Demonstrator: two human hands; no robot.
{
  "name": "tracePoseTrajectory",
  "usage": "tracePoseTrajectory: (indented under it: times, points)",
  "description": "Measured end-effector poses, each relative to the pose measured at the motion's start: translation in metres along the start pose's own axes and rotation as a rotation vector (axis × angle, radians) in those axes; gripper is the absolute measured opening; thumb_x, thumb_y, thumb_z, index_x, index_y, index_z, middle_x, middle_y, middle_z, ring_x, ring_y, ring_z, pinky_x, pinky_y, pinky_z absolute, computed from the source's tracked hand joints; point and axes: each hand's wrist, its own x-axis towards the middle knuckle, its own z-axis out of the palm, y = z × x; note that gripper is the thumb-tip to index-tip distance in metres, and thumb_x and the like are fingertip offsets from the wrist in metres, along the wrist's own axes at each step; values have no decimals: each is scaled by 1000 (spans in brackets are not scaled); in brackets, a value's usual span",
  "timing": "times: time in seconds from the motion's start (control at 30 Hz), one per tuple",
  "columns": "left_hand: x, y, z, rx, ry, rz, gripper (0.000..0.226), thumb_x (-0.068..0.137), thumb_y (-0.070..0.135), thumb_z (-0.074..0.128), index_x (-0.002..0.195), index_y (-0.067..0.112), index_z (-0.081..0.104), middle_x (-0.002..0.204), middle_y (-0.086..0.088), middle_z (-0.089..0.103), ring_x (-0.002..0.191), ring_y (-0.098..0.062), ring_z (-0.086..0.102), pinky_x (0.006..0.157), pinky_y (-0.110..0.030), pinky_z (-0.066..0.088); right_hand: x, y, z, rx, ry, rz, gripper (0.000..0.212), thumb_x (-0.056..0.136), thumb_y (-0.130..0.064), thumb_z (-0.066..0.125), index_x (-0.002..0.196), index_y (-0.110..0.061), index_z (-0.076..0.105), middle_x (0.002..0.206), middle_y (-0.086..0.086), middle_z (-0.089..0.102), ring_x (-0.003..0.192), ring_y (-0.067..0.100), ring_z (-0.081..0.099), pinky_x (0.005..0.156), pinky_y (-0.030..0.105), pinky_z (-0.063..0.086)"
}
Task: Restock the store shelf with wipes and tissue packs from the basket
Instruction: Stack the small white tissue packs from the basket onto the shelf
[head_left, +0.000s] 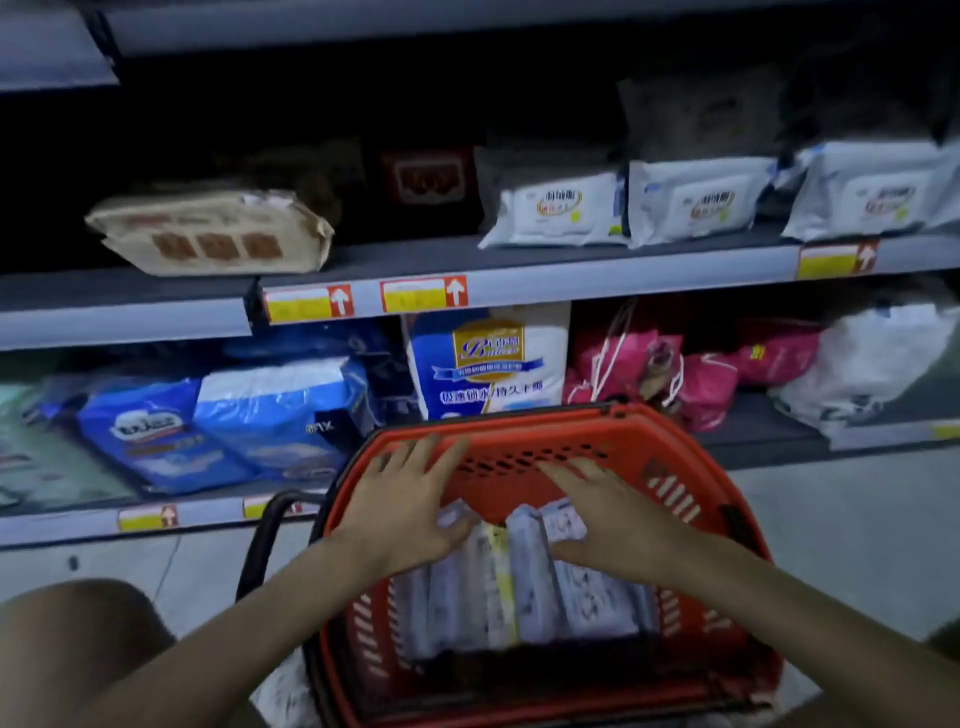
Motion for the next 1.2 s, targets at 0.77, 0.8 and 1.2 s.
tracePoseTrajectory:
  times: [0.77,0.8,1.2]
  points:
    - [17,77,164,208,-560,-589,71,99,40,57,146,-9,39,137,-25,50,124,-31,57,92,-33,55,-4,40,89,-421,-500,-61,42,101,-37,53,138,-17,50,130,14,58,112,34,61,92,42,53]
    - [18,79,165,208,-548,-613,69,99,39,55,146,-10,38,138,-25,50,124,-32,57,92,-34,54,-3,41,89,-427,-500,-64,41,101,-36,53,138,-17,50,129,14,58,112,34,61,92,42,52]
    - [29,54,167,-299,-398,-779,92,89,14,72,154,-2,8,133,-18,62,117,-35,67,89,-42,55,-2,35,83,-434,-503,-52,43,102,-35,53,140,-16,50,135,12,58,120,33,59,91,41,50]
